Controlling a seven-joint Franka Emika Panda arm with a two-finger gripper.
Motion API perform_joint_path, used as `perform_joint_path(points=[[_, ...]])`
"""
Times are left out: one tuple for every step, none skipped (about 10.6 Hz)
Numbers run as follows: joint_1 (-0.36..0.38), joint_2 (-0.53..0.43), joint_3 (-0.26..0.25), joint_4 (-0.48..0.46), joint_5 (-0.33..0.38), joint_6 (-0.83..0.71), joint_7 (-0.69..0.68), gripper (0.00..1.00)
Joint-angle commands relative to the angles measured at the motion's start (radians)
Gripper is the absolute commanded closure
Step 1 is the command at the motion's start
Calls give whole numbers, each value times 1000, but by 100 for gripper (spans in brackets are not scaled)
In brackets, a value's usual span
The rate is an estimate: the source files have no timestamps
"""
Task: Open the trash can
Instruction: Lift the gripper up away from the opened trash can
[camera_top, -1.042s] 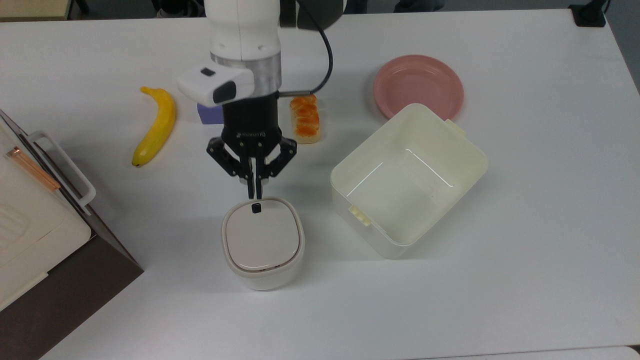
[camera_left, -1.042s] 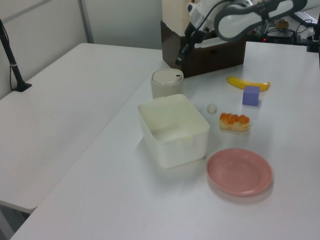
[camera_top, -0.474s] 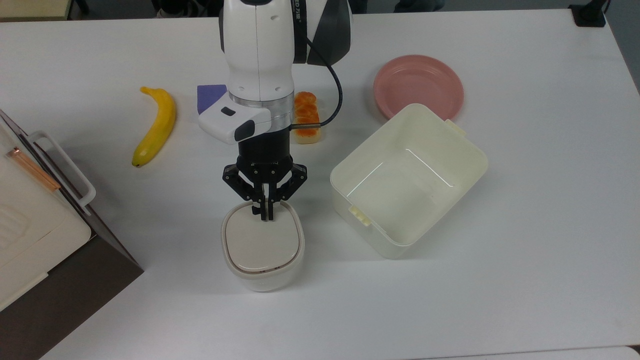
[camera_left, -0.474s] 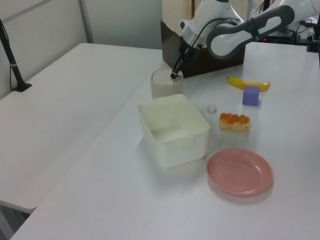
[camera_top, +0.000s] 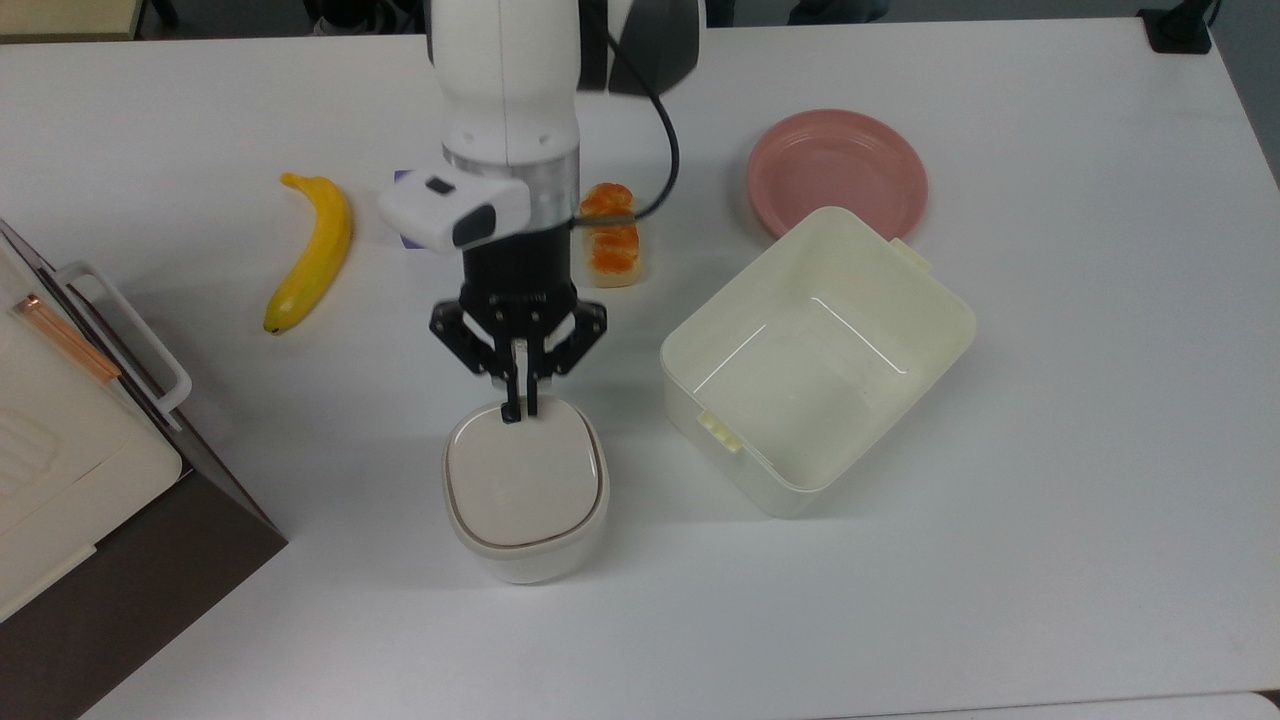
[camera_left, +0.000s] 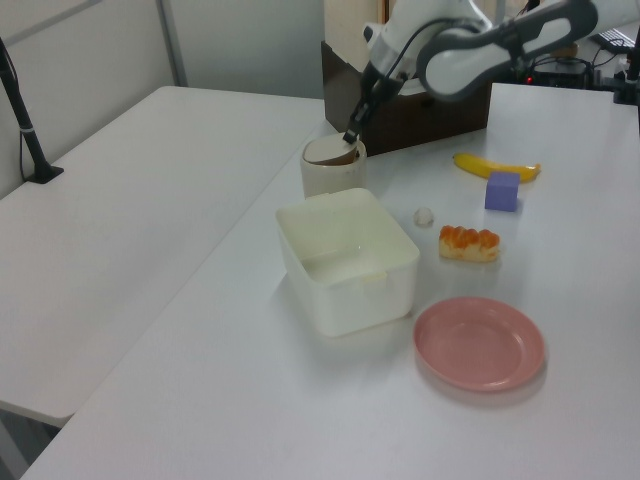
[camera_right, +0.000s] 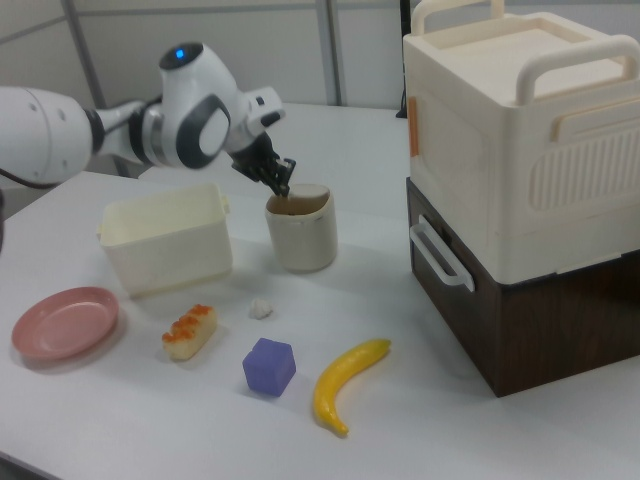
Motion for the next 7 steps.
perform_joint_path(points=[[15, -157, -13, -28, 1, -343, 12, 52], [18, -199, -13, -30, 1, -468, 18, 27], [18, -237, -13, -30, 1, -590, 18, 0], [18, -276, -13, -30, 0, -671, 18, 0], [18, -302, -11, -30, -2, -739, 18, 0], [19, -319, -8, -30, -11, -793, 18, 0], [19, -330, -7, -30, -11, -822, 18, 0]])
